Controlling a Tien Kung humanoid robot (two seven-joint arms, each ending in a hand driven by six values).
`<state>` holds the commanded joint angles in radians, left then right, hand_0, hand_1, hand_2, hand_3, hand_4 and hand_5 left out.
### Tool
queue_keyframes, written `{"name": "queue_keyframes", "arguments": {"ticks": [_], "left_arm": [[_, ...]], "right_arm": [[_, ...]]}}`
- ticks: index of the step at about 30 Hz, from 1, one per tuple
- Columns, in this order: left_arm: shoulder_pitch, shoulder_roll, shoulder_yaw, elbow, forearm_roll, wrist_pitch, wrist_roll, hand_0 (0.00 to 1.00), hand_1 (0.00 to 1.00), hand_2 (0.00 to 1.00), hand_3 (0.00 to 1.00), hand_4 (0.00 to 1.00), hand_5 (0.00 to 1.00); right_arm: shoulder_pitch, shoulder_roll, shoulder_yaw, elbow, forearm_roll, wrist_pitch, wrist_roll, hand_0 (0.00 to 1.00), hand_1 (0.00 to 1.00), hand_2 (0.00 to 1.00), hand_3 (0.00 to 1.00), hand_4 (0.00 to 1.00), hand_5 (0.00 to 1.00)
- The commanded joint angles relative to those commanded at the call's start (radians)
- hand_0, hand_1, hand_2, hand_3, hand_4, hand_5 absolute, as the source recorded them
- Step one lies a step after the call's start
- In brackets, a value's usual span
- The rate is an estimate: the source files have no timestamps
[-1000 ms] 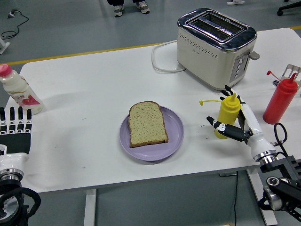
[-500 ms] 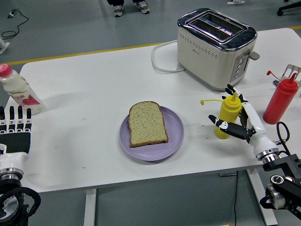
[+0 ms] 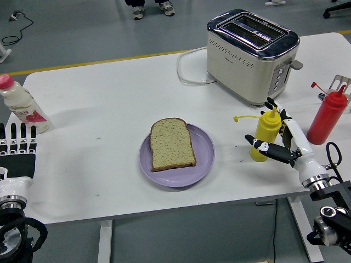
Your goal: Pick up the cup,pour liquid into bread,place the cup on the desk
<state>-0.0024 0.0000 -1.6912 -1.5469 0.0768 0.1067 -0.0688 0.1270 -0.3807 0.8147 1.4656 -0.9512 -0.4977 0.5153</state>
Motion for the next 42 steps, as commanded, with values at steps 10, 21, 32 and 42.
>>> {"name": "queue_keyframes", "arguments": {"ticks": [10,21,32,42], "left_arm": [[-0.001,0.000,0.003,-0.001,0.000,0.000,0.000,0.858,0.871,0.934,0.854,0.715,0.998],[-0.001,0.000,0.003,0.000,0.000,0.000,0.000,0.858,0.871,0.934,0.854,0.713,0.998],[0.000,0.000,0.004,0.000,-0.001,0.001,0.000,0.859,0.871,0.934,0.854,0.714,0.998],[0.003,0.000,0.008,0.001,0.000,0.001,0.000,0.859,0.871,0.934,0.854,0.714,0.998]], "right_arm": [[-0.032,-0.014,0.018,0.029,-0.011,0.000,-0.001,0.990,0.932,0.998,0.998,0.897,0.142],[-0.084,-0.038,0.037,0.067,-0.030,-0.004,-0.001,0.986,0.929,0.993,0.998,0.897,0.142],[-0.136,-0.060,0.060,0.109,-0.041,-0.009,0.000,0.984,0.929,0.992,0.998,0.896,0.143],[-0.197,-0.072,0.082,0.152,-0.066,-0.016,0.002,0.980,0.922,0.988,0.998,0.892,0.140]]}}
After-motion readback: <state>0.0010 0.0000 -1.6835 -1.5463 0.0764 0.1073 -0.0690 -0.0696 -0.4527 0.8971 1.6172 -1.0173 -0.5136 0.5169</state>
